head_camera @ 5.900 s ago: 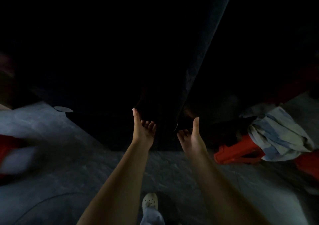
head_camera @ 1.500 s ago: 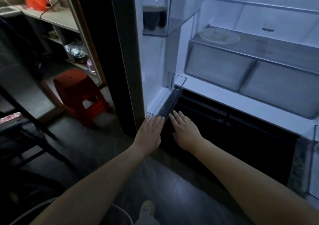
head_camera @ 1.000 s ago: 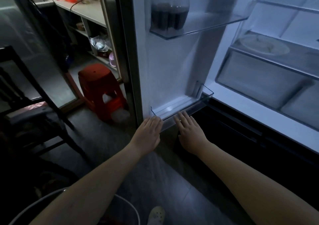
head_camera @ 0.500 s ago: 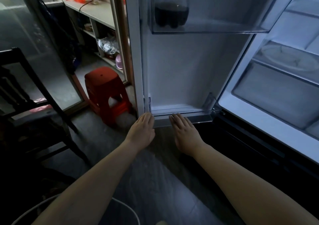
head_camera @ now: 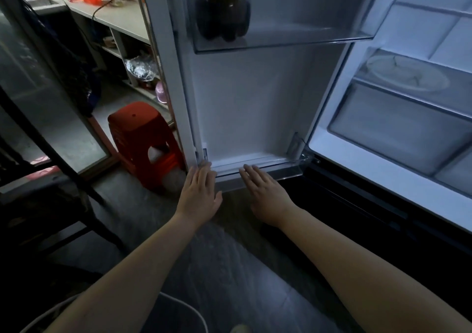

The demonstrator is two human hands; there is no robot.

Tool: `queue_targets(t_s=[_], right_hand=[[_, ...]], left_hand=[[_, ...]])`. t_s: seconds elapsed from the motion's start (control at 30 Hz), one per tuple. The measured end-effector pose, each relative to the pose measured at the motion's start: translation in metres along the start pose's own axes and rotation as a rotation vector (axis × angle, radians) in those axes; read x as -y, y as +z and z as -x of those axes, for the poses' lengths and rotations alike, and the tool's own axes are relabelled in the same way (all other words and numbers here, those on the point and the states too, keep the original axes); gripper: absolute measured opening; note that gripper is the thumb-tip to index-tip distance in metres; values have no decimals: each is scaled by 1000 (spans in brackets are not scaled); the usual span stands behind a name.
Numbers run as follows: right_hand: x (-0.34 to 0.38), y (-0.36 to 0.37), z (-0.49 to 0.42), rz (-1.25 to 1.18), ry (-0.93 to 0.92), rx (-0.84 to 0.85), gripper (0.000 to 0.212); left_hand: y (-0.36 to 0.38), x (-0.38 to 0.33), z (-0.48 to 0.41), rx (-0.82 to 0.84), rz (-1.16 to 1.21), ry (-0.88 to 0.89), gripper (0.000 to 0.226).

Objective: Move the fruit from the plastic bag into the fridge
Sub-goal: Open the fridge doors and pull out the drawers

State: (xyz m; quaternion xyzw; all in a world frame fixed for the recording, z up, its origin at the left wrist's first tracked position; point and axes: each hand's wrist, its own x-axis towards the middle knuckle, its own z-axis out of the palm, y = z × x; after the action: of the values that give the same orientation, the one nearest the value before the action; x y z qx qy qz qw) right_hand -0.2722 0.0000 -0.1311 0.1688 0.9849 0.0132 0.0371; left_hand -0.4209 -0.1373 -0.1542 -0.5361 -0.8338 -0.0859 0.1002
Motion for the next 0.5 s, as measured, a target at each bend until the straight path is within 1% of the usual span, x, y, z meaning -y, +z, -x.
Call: queue_targets(t_s=[0.07,0.13,0.27,0.37,0.5], right_hand=[[-8,-5,17,-47,61,-34,77],[-22,-10,41,-71,132,-75,77],[-59,-21,106,-91,287,-154,76],[-87,-28,163,-78,422,-209,77],[-123,-31,238,-65,628,-235,77]], left_hand=[[-3,-16,-5,-1,28,35,71],[-4,-40,-12,8,7,121,75],[-8,-113,-30,2,-10,271,69],[-13,-179,-45,-11,32,409,68],[-18,-270,-56,-37,101,589,67]])
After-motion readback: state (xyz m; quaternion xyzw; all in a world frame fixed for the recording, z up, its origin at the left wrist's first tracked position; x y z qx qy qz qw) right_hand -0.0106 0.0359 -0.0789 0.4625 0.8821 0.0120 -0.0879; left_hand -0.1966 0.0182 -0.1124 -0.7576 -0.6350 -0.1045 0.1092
